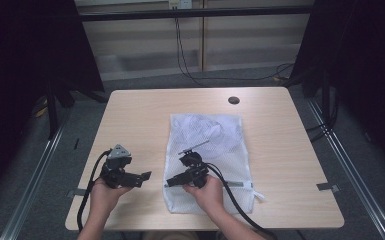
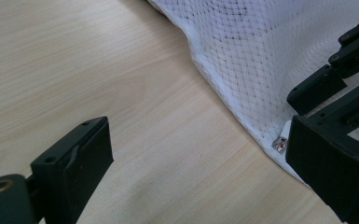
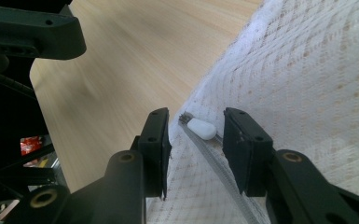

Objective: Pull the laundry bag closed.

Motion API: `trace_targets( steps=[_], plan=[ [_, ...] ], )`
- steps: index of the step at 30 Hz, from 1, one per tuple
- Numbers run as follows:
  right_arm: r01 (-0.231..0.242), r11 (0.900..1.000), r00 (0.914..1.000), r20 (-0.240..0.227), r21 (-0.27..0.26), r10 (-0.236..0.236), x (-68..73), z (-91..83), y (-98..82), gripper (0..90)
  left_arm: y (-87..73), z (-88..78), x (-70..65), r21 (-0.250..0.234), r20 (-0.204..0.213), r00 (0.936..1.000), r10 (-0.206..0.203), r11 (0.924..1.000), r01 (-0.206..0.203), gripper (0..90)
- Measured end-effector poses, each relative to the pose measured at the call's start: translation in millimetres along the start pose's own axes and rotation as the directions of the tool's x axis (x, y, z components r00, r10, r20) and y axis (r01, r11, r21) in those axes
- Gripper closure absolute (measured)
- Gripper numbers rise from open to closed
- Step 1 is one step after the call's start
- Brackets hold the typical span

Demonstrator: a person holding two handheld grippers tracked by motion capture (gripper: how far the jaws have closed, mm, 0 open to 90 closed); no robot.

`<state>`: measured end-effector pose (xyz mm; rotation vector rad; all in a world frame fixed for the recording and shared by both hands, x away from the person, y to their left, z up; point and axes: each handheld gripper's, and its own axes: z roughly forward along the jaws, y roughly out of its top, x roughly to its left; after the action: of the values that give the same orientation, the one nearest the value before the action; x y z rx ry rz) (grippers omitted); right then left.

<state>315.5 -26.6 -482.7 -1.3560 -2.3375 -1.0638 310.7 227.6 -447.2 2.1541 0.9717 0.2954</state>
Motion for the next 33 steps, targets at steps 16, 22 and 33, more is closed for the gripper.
trace_targets(
  steps=[16, 22, 33],
  plan=[
    [-0.011, 1.0, 0.9997, -0.021, 0.02, 0.011, 0.0, 10.1, 2.2, 64.5, 0.1, 1.0, 0.3, 0.006, 0.003, 1.0, 0.004, 1.0, -0.004, 7.0],
    [0.001, 1.0, 0.9999, -0.014, 0.026, -0.001, 1.5, 13.8, 2.5, 68.8, 0.2, 0.8, 0.5, 0.007, 0.004, 1.0, 0.005, 1.0, -0.005, 7.1],
    [0.01, 1.0, 0.9997, -0.021, 0.021, -0.009, 6.3, 11.1, 5.3, 74.5, 0.2, 1.3, 0.5, 0.005, 0.006, 1.0, 0.002, 1.0, -0.002, 7.1]
  ],
)
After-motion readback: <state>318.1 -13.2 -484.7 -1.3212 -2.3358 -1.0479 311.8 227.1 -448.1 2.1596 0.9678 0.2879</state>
